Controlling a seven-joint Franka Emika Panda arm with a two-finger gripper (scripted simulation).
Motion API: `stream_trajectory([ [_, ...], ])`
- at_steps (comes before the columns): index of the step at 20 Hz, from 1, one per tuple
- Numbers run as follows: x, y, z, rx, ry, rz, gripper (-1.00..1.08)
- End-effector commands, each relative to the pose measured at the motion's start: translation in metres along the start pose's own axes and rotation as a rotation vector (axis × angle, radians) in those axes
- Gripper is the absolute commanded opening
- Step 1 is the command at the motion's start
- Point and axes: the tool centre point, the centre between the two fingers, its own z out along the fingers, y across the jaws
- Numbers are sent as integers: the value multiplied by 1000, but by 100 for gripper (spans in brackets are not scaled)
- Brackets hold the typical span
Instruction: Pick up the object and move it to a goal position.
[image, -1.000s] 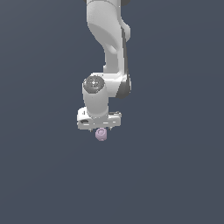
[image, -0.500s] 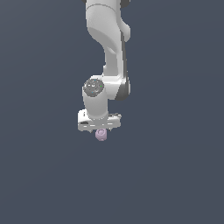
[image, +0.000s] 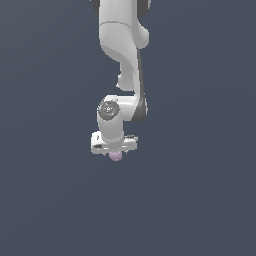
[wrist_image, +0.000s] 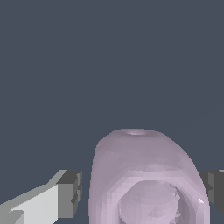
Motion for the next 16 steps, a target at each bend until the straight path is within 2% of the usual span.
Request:
stream_trajectory([
  [1,1,0,2,0,2,0,100],
  [2,1,0,2,0,2,0,-100],
  [16,1,2,-4,-1,3,0,-100],
])
